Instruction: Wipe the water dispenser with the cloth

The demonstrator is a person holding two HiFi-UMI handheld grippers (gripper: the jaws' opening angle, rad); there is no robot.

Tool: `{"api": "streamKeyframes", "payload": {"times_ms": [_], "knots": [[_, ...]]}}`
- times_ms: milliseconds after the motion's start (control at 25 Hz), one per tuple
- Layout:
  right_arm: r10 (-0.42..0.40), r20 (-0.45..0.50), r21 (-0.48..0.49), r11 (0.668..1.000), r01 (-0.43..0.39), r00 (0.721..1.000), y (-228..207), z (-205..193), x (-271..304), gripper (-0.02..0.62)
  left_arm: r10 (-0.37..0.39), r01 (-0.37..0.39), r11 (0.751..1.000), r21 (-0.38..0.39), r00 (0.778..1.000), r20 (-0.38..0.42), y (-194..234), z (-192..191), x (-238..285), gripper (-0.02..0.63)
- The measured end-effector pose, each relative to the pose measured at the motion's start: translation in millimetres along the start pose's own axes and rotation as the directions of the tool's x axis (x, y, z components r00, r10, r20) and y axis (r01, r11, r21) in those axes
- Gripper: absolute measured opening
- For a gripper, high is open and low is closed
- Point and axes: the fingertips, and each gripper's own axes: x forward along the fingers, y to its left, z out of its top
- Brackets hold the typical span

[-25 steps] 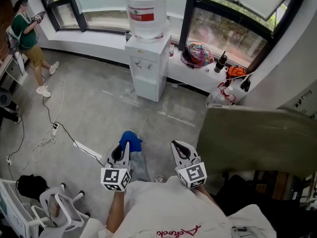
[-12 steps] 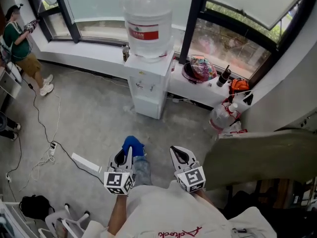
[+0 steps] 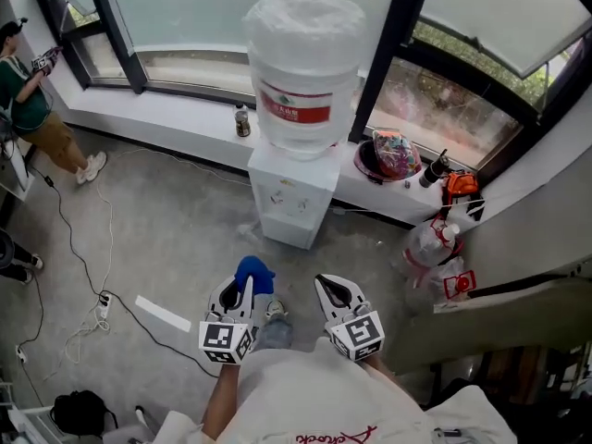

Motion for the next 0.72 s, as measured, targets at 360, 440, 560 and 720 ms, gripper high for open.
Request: {"api": "streamKeyframes", "payload": {"times_ms": [360,440,560,720], "knots": [[-0.024,-0.002,-0.008,1.0,0.024,1.0,-40,37,93,0.014,-0.042,0.041,0.999,0.028,0.999,0.02,67,47,82,0.051],[-0.005,-0.002,-0.001,1.0,0.005,1.0,-43,39,106,0.014,-0.05,0.05,0.998,0.025,0.998,0.022,77,53,95,0.051],[0.001,-0.012,0.022,1.0,-0.001,1.0,-47,37,117,0.014,-0.061,0.061,0.998,0.026,0.998,0.02,88,57,111,0.051],[-0.005,-0.047,0.037,0.999,0.007,0.999,-54,25,119,0.015,-0.062,0.061,0.998,0.03,0.998,0.019,91,58,126,0.051]]}}
